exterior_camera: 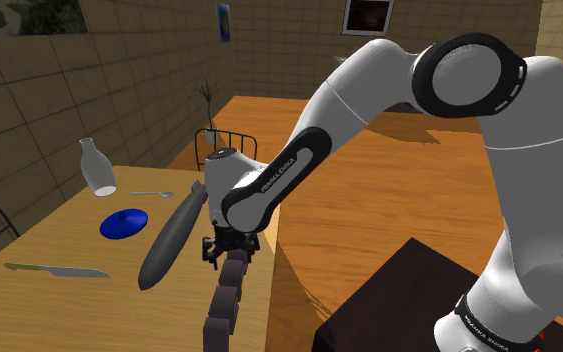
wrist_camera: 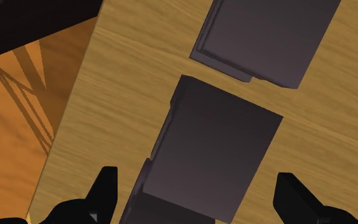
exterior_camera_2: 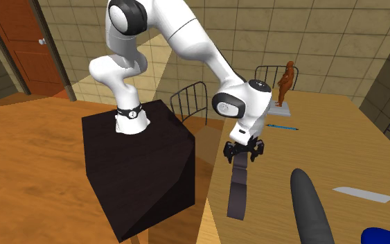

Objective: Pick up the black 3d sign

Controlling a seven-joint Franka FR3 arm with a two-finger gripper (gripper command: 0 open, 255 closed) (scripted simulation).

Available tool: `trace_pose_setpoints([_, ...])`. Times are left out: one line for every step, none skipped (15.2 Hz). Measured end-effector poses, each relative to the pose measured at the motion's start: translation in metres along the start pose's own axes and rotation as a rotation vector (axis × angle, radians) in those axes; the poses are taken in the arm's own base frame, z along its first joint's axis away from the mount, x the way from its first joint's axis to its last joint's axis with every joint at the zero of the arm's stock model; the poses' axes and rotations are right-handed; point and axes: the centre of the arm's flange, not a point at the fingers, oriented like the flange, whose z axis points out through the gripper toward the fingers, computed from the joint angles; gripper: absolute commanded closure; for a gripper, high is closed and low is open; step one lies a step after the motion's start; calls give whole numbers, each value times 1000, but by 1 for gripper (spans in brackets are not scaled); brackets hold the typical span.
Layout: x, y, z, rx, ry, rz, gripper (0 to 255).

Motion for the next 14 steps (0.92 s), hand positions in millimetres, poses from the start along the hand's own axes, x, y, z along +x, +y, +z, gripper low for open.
trace_pose_setpoints([0,0,6,0,0,0,0])
trace_pose_setpoints([1,0,11,0,0,0,0])
trace_pose_setpoints([1,0,15,0,0,0,0])
trace_pose_setpoints([2,0,18,0,0,0,0])
trace_pose_setpoints([2,0,18,0,0,0,255])
trace_pose_setpoints([2,0,18,1,0,1,255])
trace_pose_setpoints([3,0,18,1,1,1,255])
trace_pose_setpoints([3,0,18,1,1,1,255])
trace_pose_setpoints([3,0,18,1,1,1,255])
trace_pose_setpoints([3,0,18,1,1,1,255])
trace_pose_setpoints([3,0,18,1,1,1,255])
trace_pose_setpoints([3,0,18,1,1,1,255])
trace_pose_setpoints([3,0,18,1,1,1,255])
trace_pose_setpoints([3,0,18,1,1,1,255])
